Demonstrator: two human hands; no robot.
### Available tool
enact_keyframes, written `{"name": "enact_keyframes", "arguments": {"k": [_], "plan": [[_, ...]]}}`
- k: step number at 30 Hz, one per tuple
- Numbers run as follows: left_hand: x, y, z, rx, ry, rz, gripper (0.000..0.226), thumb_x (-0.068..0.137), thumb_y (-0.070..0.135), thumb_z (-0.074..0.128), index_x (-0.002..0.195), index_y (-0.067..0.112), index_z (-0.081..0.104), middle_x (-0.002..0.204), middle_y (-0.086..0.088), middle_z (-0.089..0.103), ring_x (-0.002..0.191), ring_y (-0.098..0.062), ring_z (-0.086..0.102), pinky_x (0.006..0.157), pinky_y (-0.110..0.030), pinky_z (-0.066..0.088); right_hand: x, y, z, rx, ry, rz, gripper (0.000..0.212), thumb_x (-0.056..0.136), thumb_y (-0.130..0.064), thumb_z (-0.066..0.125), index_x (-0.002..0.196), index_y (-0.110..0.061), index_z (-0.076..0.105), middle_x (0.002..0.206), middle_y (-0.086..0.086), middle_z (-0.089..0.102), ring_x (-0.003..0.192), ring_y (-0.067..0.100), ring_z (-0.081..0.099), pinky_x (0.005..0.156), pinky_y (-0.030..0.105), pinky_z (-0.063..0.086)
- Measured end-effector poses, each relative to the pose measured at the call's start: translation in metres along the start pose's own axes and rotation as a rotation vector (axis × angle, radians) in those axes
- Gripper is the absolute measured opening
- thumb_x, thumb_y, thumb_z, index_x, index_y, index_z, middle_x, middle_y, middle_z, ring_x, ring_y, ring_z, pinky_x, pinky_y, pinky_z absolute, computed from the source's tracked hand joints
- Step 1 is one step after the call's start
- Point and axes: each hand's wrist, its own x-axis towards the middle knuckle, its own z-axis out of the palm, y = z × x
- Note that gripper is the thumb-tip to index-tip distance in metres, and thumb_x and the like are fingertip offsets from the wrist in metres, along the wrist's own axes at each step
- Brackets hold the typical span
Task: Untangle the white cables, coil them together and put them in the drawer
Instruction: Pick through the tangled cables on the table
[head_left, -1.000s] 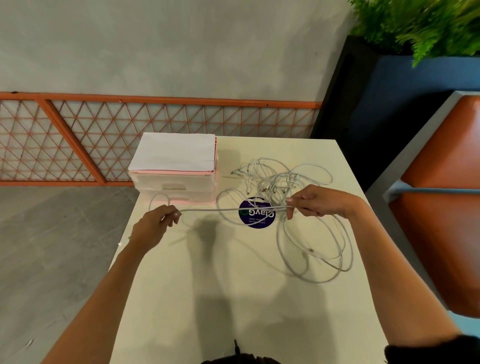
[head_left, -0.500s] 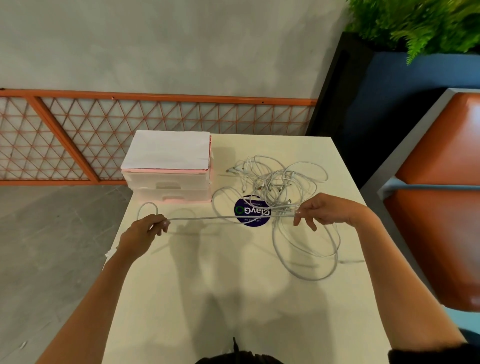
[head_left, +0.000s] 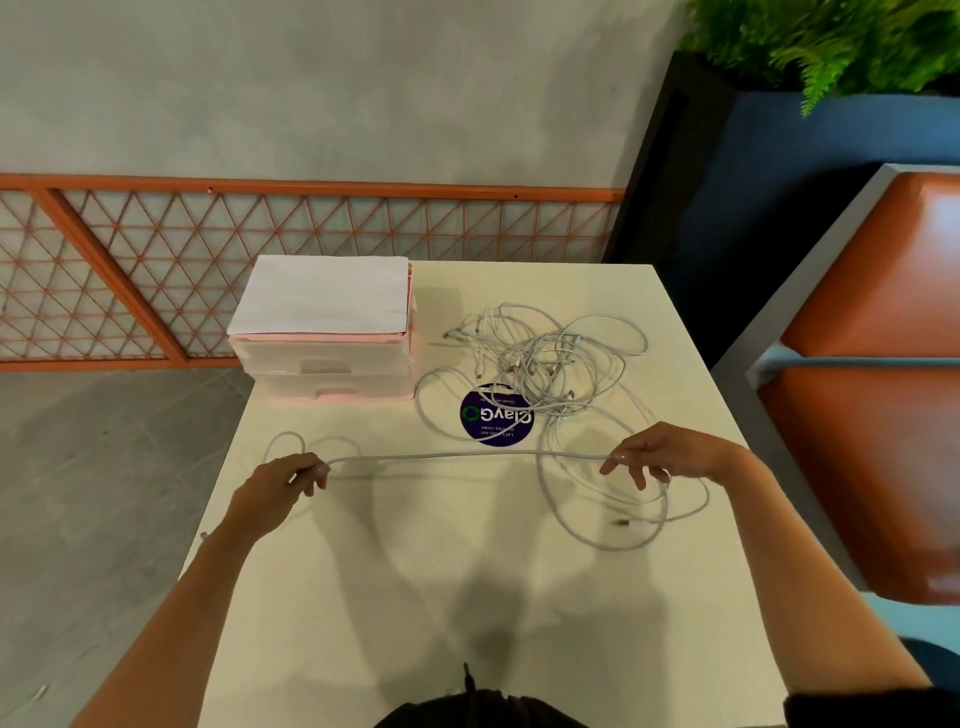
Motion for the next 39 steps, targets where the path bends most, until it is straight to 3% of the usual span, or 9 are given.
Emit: {"name": "enact_keyframes", "arguments": {"k": [6,14,18,22,25,29,32,36,39], "plan": [[-0.002,0.003,0.002,0.042,-0.033,-0.038,0.029,0.096,0.024,0.054,0.069,0.026,0.065,0.067,0.006,0.061,0.073,-0.014,0.058,0.071,-0.032,0.042,0.007,0.017,0.012,-0.027,-0.032,0.100,0.026,0.097,-0.036,0.050,0.096,-0.019,0.069,0.061,0.002,0.063,0.052,0.016,0.030,0.051,0.019,0.031],[-0.004,0.000,0.009,0.077,-0.026,-0.088,0.032,0.098,0.031,0.050,0.068,0.035,0.060,0.068,0.007,0.063,0.074,-0.017,0.060,0.075,-0.036,0.046,0.015,0.022,0.016,0.075,0.066,-0.007,0.011,0.089,-0.010,0.064,0.096,-0.017,0.069,0.080,-0.002,0.059,0.063,0.007,0.045,0.055,0.018,0.035],[-0.003,0.013,0.027,0.032,-0.067,-0.104,0.015,0.091,0.029,0.063,0.106,0.028,0.066,0.105,0.003,0.069,0.107,-0.021,0.060,0.092,-0.037,0.045,0.027,0.008,0.023,0.117,0.127,-0.096,0.015,0.086,-0.009,0.067,0.095,-0.017,0.075,0.079,0.000,0.066,0.058,0.004,0.046,0.052,0.017,0.039],[0.005,0.039,0.035,0.032,-0.129,-0.149,0.102,0.074,0.047,0.076,0.152,0.015,0.019,0.155,-0.006,0.030,0.144,-0.021,0.023,0.114,-0.040,0.025,0.036,-0.011,0.026,0.078,0.141,-0.121,0.016,0.084,-0.009,0.069,0.097,-0.016,0.076,0.080,0.008,0.066,0.058,0.008,0.042,0.048,0.015,0.033],[0.005,0.072,0.038,-0.012,-0.057,-0.044,0.117,0.066,0.057,0.076,0.154,0.027,0.004,0.160,0.001,0.015,0.148,-0.016,0.009,0.113,-0.043,0.024,0.041,-0.023,0.028,0.038,0.134,-0.096,0.015,0.085,-0.011,0.069,0.095,-0.019,0.076,0.068,-0.006,0.063,0.057,0.007,0.038,0.046,0.012,0.031],[0.005,0.112,0.044,0.000,0.034,0.252,0.089,0.070,0.074,0.059,0.146,0.047,0.020,0.153,0.016,0.028,0.136,-0.008,0.032,0.098,-0.035,0.039,0.048,-0.046,0.037,-0.004,0.099,-0.139,0.016,0.087,-0.009,0.067,0.100,-0.013,0.074,0.056,-0.021,0.061,0.051,0.001,0.041,0.048,0.012,0.032],[0.012,0.127,0.060,-0.012,-0.095,0.370,0.060,0.079,0.064,0.057,0.135,0.049,0.042,0.142,0.016,0.044,0.127,-0.001,0.043,0.098,-0.027,0.040,0.051,-0.062,0.047,0.060,0.053,-0.197,0.018,0.088,-0.004,0.063,0.104,-0.005,0.072,0.067,-0.017,0.068,0.048,-0.003,0.044,0.049,0.011,0.032],[0.014,0.135,0.080,-0.092,-0.254,0.412,0.013,0.093,0.033,0.058,0.099,0.027,0.068,0.085,0.021,0.063,0.081,0.003,0.057,0.072,-0.024,0.042,0.056,-0.073,0.053,0.101,0.082,-0.247,0.011,0.087,-0.008,0.066,0.095,-0.006,0.073,0.065,-0.007,0.064,0.050,-0.001,0.046,0.048,0.012,0.033],[0.013,0.132,0.080,-0.069,-0.242,0.412,0.025,0.098,0.027,0.049,0.076,0.027,0.059,0.067,0.020,0.058,0.063,-0.006,0.053,0.062,-0.022,0.041,0.059,-0.069,0.053,0.125,0.076,-0.216,0.007,0.081,-0.012,0.073,0.086,-0.009,0.070,0.067,-0.001,0.061,0.054,0.004,0.049,0.049,0.018,0.036]]}}
